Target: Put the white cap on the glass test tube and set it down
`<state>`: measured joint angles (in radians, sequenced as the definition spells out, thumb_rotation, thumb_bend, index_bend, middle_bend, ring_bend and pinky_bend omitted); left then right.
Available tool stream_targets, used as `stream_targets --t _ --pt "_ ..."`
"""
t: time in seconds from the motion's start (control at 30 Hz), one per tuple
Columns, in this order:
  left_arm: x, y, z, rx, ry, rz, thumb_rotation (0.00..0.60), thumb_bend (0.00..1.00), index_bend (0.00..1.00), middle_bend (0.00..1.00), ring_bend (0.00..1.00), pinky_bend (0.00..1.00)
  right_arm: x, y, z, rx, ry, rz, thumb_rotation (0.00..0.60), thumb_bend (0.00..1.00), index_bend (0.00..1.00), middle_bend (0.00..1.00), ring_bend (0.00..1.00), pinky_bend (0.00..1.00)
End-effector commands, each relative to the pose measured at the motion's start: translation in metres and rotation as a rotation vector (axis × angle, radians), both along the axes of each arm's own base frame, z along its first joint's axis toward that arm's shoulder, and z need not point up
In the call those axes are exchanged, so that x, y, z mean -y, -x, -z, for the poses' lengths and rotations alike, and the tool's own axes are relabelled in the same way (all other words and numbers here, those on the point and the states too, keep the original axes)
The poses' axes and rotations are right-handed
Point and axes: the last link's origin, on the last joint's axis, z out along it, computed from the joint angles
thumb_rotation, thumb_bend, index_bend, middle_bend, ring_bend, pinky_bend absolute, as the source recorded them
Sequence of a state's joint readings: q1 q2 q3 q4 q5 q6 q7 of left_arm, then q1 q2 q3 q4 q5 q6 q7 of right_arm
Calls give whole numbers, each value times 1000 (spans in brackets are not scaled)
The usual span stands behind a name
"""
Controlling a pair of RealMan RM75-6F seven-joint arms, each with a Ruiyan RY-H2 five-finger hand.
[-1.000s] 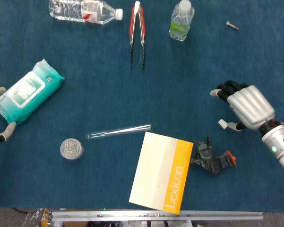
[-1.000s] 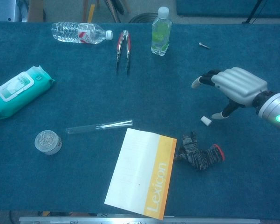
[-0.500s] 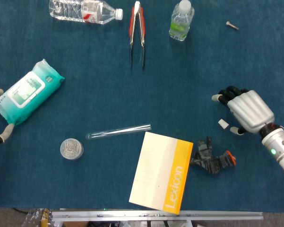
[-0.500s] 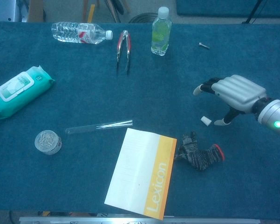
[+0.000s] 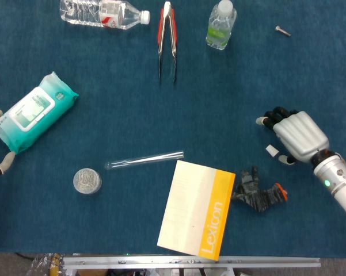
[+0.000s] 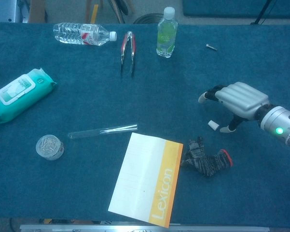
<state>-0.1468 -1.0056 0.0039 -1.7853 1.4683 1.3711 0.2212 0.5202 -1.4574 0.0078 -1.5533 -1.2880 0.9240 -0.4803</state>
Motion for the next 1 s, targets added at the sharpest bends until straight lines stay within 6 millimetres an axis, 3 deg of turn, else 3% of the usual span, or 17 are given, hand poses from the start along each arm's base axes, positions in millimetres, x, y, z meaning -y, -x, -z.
stream_targets --t 0.03,1.0 --pt "0 1 1 3 1 -1 371 248 211 216 94 131 2 -1 3 -4 1 -4 600 31 237 241 178 391" --pt "-1 6 1 5 5 -12 374 248 211 216 94 131 15 -17 5 41 57 -18 600 31 236 239 178 391"
